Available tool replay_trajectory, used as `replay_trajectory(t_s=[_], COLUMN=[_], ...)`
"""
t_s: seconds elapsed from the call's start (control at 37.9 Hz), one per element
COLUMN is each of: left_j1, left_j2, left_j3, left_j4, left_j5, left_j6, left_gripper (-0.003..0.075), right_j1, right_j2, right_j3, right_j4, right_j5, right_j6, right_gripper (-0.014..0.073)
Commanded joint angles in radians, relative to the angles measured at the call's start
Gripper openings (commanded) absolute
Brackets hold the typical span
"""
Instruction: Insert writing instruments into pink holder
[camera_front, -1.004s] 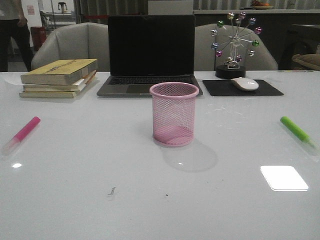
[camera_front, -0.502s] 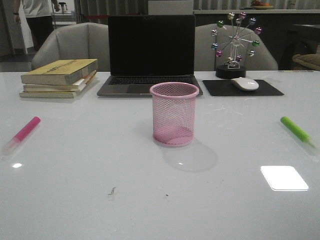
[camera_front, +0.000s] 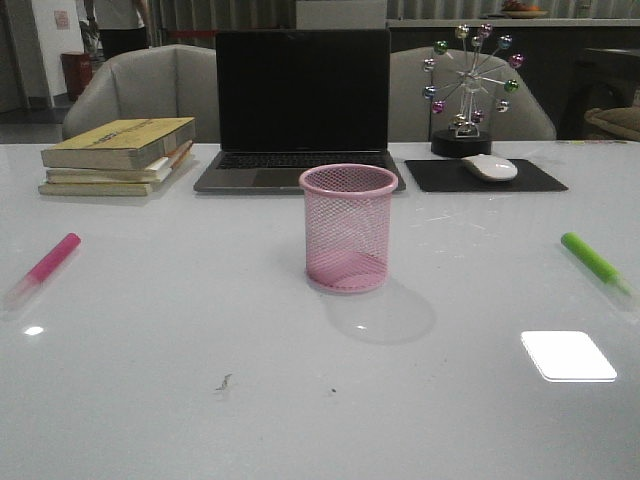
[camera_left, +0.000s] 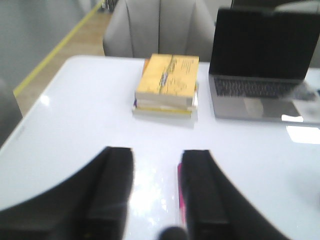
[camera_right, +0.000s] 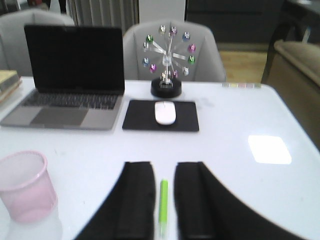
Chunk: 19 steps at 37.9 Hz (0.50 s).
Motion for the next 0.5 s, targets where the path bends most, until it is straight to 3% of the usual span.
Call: replay_trajectory(t_s=[0.0, 0.29, 0.48], left_j1=[-0.007, -0.007, -0.007], left_j2=[0.013, 0.02, 0.021], left_j3=[-0.033, -0.033, -0.033], left_j4=[-0.014, -0.016, -0.054], left_j5=[-0.079, -0.04, -0.024], left_j6=[-0.004, -0.004, -0.004], left_gripper=[0.0423, 0.0403, 0.0403], right_j1=[-0.002, -0.002, -0.002], right_j2=[0.033, 0.081, 0.265], right_j3=[-0.032, -0.031, -0.078], right_j4=[-0.009, -0.006, 0.013], right_j5=[-0.018, 0.114, 0.224], right_j6=[0.0, 0.0, 0.0], right_gripper=[0.0409, 0.0426, 0.0426])
